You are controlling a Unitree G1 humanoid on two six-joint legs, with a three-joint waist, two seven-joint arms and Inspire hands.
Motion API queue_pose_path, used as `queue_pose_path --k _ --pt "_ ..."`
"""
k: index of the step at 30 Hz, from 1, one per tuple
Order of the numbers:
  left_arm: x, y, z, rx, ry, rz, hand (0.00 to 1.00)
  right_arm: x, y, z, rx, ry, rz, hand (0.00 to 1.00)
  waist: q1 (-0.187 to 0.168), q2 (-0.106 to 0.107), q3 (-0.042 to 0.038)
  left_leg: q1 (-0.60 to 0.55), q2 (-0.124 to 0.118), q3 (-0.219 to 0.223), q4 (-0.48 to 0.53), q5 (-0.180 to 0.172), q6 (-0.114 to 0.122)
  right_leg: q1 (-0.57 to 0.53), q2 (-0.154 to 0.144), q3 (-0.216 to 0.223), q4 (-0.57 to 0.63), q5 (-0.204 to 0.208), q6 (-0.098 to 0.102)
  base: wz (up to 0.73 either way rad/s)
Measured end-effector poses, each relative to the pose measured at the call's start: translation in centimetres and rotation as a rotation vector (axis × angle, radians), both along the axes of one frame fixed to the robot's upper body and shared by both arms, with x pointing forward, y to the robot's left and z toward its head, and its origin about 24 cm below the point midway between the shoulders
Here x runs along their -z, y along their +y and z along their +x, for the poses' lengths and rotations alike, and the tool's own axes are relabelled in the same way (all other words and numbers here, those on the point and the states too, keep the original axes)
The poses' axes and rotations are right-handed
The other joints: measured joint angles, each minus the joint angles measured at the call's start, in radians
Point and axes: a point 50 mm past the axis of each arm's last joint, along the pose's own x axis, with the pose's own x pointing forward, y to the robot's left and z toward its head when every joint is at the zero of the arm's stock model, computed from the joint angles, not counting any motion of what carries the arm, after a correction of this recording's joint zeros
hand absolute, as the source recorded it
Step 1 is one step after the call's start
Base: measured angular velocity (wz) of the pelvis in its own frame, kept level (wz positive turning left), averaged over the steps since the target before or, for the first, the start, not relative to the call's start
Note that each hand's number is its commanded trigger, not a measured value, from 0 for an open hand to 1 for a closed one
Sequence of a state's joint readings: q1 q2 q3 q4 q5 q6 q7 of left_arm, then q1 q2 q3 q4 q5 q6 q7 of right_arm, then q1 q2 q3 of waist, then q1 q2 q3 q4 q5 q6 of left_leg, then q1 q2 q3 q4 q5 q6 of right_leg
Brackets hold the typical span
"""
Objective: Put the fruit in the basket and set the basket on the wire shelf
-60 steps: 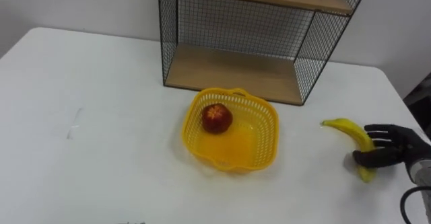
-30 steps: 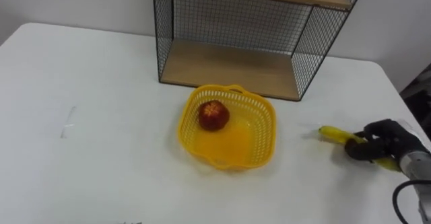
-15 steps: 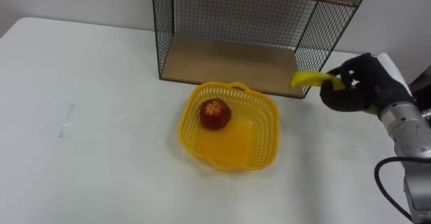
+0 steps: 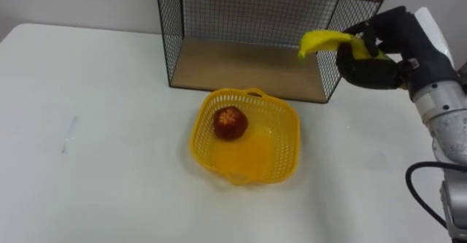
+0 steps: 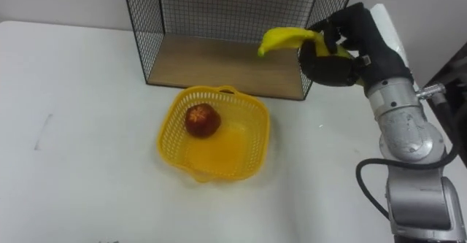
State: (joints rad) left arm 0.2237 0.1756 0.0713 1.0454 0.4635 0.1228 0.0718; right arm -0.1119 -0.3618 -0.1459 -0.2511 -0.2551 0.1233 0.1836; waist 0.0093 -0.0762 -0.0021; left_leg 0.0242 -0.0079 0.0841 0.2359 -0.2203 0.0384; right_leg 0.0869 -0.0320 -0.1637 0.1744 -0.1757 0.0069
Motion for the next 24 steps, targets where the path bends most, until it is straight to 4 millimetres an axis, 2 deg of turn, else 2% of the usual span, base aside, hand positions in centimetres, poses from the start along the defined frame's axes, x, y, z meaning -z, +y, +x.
queue_pose_path --k 7,14,19,21,22,24 --pt "0.1 -0.2 0.3 0.024 0.006 -0.009 0.0 0.5 2.3 0.0 -0.119 0.072 -0.112 1.0 0.003 -0.003 -0.0008 -0.002 -0.001 0.003 -0.005 0.0 0.0 -0.003 0.0 0.005 0.001 0.0 0.0 0.0" --pt "0.1 -0.2 0.5 0.045 0.014 -0.012 0.0 1.2 4.1 -0.1 -0.237 0.148 -0.148 1.0 0.031 -0.016 -0.0042 0.005 0.0 0.013 -0.013 0.0 0.0 -0.004 0.002 0.018 -0.001 0.0 0.0 -0.04" --pt "0.0 -0.2 1.2 0.054 0.005 -0.008 0.0 1.6 4.9 -0.3 -0.297 0.193 -0.165 1.0 0.037 -0.027 0.0023 0.004 -0.001 0.009 -0.013 0.0 0.0 -0.006 0.001 0.018 -0.003 0.0 0.0 0.01" --pt "0.0 -0.2 1.2 0.056 0.004 -0.008 0.0 1.6 4.9 -0.3 -0.299 0.206 -0.165 1.0 0.045 -0.027 0.002 0.004 -0.001 0.008 -0.013 0.0 0.0 -0.006 0.001 0.017 -0.003 0.0 0.0 0.0" --pt "0.0 -0.3 1.3 0.059 0.003 -0.008 0.0 1.6 4.9 -0.3 -0.299 0.208 -0.164 0.6 0.047 -0.028 0.0018 0.003 -0.001 0.006 -0.013 0.0 0.0 -0.006 0.001 0.015 -0.003 0.0 0.0 0.03" --pt "0.1 -0.3 1.4 0.065 0.002 -0.009 0.0 1.5 5.0 -0.3 -0.305 0.212 -0.165 0.0 0.048 -0.027 0.0022 0.003 -0.001 0.005 -0.013 0.0 0.0 -0.006 0.002 0.016 -0.003 0.0 0.0 0.0"
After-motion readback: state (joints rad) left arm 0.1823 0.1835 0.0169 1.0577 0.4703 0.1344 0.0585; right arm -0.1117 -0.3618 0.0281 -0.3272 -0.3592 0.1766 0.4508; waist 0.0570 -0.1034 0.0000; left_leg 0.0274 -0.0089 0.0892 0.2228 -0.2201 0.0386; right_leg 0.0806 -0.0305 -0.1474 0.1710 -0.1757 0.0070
